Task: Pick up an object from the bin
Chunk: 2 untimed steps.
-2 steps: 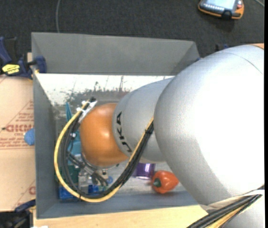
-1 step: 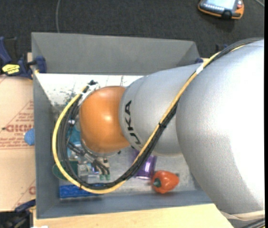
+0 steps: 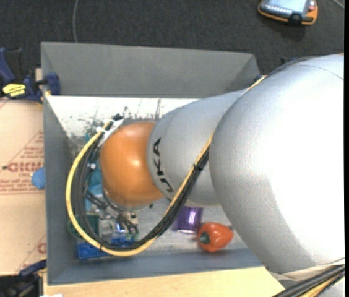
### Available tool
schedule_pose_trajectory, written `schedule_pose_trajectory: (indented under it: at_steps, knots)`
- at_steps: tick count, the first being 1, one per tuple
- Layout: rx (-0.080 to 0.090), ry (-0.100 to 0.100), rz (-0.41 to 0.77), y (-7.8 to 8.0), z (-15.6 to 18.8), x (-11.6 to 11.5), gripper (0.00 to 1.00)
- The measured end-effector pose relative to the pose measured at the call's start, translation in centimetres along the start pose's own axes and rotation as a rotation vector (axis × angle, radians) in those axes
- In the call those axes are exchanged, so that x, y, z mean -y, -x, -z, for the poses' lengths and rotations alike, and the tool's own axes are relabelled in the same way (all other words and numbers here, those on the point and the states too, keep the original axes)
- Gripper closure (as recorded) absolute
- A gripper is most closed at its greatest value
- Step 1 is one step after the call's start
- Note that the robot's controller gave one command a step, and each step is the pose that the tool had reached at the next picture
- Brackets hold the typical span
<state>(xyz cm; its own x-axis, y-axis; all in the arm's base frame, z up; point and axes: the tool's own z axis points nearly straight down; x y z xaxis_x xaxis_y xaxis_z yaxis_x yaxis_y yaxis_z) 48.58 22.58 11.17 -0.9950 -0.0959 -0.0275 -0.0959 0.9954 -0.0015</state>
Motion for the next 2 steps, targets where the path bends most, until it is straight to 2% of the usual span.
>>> schedule_pose_trajectory:
  at_steps: [1,2]
  knots:
    - [0.02,0.001,-0.01,-0.1,-2.5,0.7,1.0]
    - [0.049,0.008,0.213,0.2,-3.2,3.6,1.0]
